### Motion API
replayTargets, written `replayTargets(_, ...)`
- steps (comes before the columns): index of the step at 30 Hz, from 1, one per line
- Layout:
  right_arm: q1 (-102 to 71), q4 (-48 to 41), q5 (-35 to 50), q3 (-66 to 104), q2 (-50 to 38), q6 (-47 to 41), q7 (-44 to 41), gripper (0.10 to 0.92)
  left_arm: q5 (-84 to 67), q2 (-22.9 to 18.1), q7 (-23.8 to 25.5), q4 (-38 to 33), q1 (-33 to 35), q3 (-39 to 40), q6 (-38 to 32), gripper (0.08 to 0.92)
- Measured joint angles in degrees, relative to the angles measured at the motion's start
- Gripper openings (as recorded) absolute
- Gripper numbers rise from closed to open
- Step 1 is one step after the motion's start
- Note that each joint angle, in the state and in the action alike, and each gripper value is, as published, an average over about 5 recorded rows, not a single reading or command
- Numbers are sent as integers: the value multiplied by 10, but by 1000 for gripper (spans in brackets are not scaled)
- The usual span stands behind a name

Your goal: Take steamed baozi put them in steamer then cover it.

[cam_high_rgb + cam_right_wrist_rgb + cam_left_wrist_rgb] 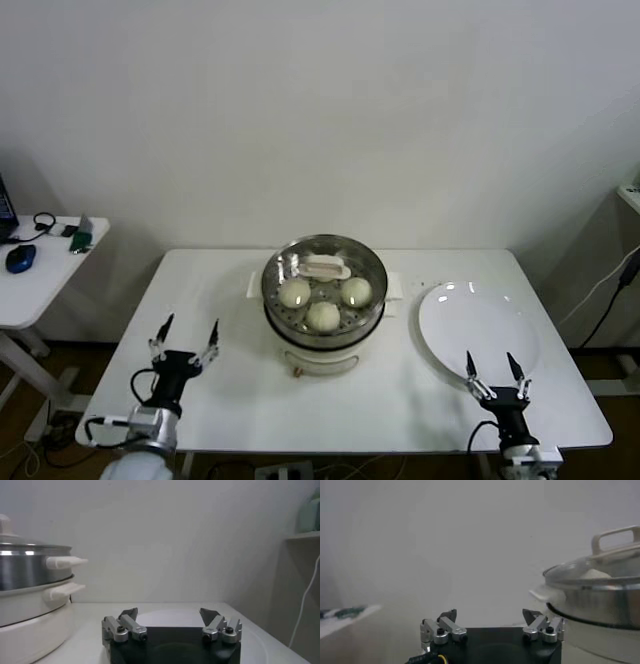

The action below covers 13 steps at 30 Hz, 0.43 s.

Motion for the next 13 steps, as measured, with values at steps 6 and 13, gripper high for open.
replayTargets(6,-3,0,0,0,1,3,-2,823,-23,-3,2,19,11,-5,-39,823)
replayTargets(13,-5,2,0,1,0,5,-2,823,-36,-5,5,27,17,-7,-60,823)
